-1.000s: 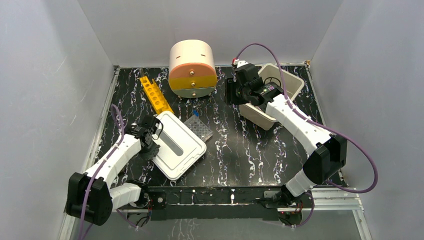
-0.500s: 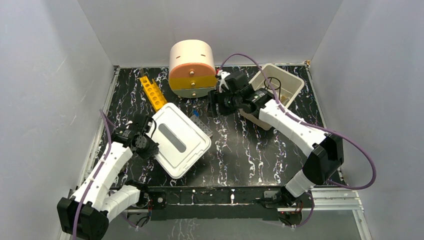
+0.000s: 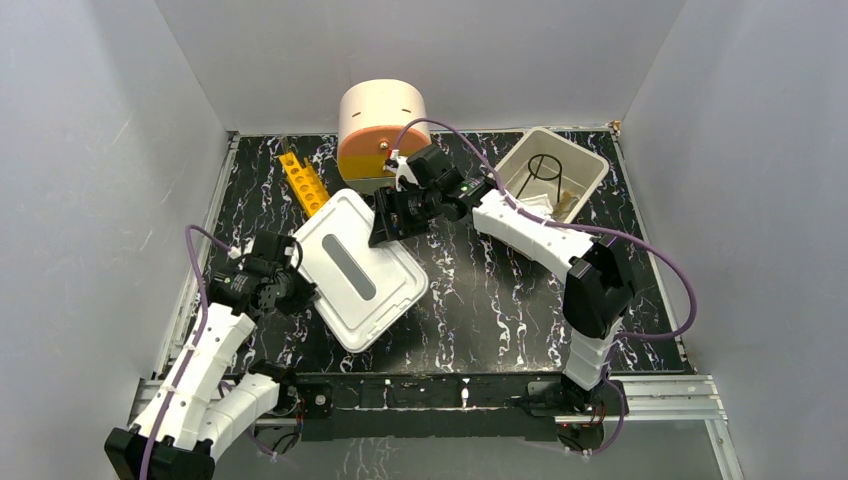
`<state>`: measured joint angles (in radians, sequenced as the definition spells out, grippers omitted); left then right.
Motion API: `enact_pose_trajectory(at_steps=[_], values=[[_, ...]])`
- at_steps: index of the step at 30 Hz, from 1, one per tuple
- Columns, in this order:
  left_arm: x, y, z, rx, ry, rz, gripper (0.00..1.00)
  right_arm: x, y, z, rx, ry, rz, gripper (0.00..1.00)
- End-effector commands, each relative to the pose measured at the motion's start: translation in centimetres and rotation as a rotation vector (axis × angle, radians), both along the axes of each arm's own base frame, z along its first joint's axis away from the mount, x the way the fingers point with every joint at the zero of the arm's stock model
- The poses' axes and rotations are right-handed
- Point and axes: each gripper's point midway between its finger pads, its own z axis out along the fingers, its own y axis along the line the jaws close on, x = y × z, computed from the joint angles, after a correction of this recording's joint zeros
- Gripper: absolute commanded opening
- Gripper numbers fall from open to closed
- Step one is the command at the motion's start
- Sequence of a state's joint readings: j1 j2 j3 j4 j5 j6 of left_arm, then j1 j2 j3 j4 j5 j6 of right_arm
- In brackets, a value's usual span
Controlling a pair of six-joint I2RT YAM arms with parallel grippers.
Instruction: Organize the chemistry lab equipment
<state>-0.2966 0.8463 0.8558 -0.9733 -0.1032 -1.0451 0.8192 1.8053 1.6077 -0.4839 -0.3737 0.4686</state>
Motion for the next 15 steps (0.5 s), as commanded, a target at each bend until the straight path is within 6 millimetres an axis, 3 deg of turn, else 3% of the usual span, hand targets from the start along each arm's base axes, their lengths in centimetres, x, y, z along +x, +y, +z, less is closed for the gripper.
enact_pose_trajectory(at_steps=[1,4,7,12,13,15], values=[[1.8,-0.8,2.4,-0.020,-0.120,-0.079,0.00,-0.4,2.0,5.2,0.158,-0.013,0.065,0.76],[2.3,-0.4,2.7,0.018,-0.139,-0.105,0.00,-0.8,2.0,6.5,0.212,0.013,0.077,0.64],[3.0,-0.4,3.4,0.040,-0.172,-0.133,0.00,-0.7,1.2,7.6,0.287,0.067,0.075,0.47],[4.7,-1.6,4.7,0.023,-0.243,-0.210,0.00,-0.4,0.2,9.5,0.372,0.095,0.068,0.22],[5.1,-1.8,5.2,0.020,-0.259,-0.220,0.02,-0.1,0.1,9.6,0.371,0.091,0.059,0.19],[5.7,-2.1,6.2,0.013,-0.289,-0.230,0.16,0.4,-0.3,10.2,0.376,0.077,0.038,0.16]])
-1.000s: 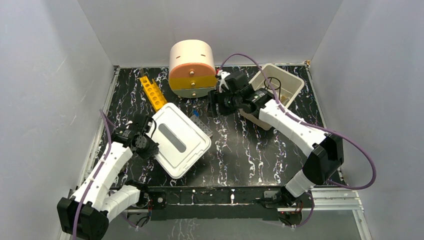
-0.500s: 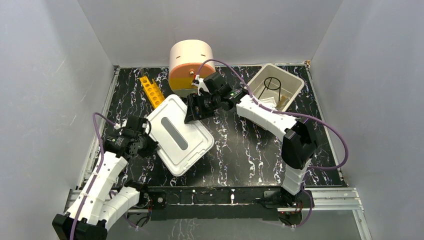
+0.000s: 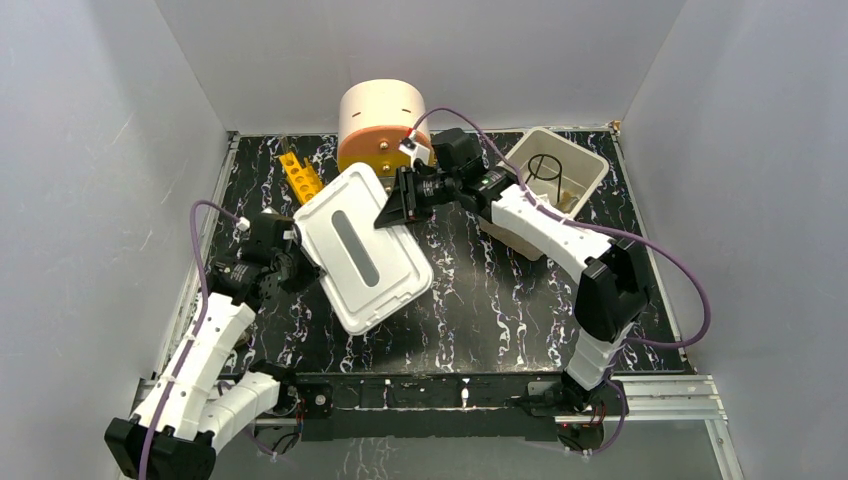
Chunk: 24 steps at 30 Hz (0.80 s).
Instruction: Organize the chemistry lab equipment
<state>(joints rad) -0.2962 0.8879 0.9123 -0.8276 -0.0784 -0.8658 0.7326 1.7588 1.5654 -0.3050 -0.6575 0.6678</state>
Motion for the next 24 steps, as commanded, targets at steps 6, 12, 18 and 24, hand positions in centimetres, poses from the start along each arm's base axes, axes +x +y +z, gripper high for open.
enact_pose_trajectory(at_steps=[6,12,18,24], values=[[4.4,-2.1,7.8,-0.054,-0.257,-0.112,0.73,3.7,-4.0,7.1,0.145,-0.134,-0.149,0.12],[6.5,-4.2,10.9,-0.100,-0.323,-0.204,0.88,6.8,-10.2,9.9,0.185,-0.179,-0.311,0.09],[8.5,-6.0,12.2,-0.135,-0.353,-0.275,0.92,10.1,-17.5,13.1,0.245,-0.200,-0.575,0.08],[10.6,-8.6,12.1,-0.198,-0.345,-0.385,0.92,15.1,-26.5,12.9,0.262,-0.174,-1.032,0.08]])
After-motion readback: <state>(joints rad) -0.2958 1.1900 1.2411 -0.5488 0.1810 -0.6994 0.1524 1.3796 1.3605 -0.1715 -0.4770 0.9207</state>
